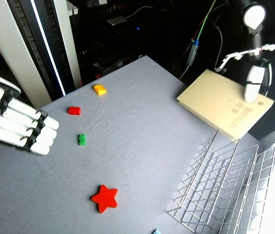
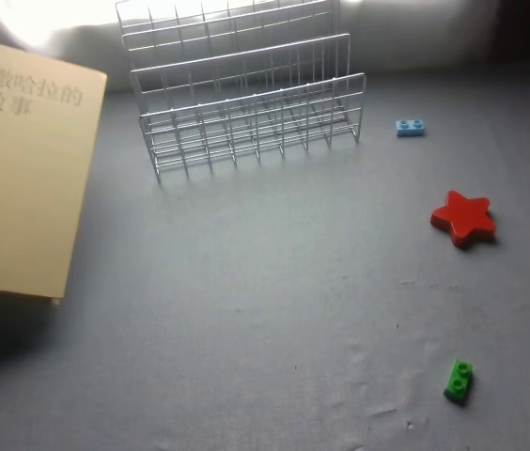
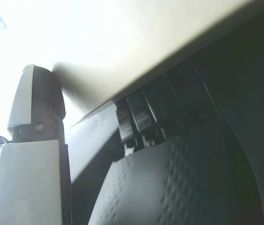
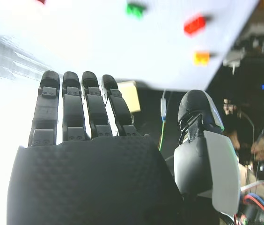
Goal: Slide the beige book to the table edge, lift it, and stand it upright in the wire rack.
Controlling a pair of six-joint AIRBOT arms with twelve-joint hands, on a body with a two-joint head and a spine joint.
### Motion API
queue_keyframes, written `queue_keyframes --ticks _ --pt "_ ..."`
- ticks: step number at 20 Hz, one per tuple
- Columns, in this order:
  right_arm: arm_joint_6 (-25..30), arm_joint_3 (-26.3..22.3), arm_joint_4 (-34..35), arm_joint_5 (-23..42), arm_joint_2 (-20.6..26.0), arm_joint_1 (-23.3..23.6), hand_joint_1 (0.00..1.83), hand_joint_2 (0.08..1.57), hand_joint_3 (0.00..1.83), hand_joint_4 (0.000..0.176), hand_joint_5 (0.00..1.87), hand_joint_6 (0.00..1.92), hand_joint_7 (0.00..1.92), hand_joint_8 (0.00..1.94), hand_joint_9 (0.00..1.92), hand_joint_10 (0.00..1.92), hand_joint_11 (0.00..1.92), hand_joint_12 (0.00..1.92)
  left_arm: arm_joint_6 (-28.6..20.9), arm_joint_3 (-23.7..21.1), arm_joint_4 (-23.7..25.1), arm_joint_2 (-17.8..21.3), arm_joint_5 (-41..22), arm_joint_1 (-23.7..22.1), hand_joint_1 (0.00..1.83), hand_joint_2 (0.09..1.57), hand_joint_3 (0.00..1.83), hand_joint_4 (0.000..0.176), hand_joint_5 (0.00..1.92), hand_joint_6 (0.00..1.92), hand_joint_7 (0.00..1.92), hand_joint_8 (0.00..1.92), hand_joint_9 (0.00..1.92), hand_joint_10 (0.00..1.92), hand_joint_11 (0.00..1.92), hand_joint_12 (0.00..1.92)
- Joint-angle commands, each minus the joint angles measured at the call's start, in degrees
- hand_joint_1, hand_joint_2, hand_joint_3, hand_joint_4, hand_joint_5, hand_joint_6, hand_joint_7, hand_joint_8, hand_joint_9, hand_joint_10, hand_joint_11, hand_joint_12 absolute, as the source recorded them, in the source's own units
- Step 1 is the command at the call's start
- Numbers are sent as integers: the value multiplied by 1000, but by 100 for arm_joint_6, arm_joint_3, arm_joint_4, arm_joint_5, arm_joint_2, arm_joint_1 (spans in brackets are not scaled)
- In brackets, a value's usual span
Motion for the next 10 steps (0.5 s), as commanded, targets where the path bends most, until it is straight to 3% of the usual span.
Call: queue_keyframes --ticks 1,7,10 --pt "10 -9 167 -73 77 39 0 1151 0 0 38 3 16 1 0 0 0 0 -68 -12 -177 135 328 -79 1188 1183 1 0 789 1225 919 1159 895 586 532 1255" --pt "-278 -12 166 -61 190 97 0 1151 0 0 45 7 31 7 6 2 0 0 -68 -543 20 450 727 -665 1180 1191 0 2 783 1259 900 1164 897 598 495 1261" --pt "-176 -11 166 37 264 138 0 1147 0 0 48 7 32 6 6 2 0 0 28 -835 251 549 1089 -1011 1193 1174 1 0 816 1174 926 1163 887 600 535 1273"
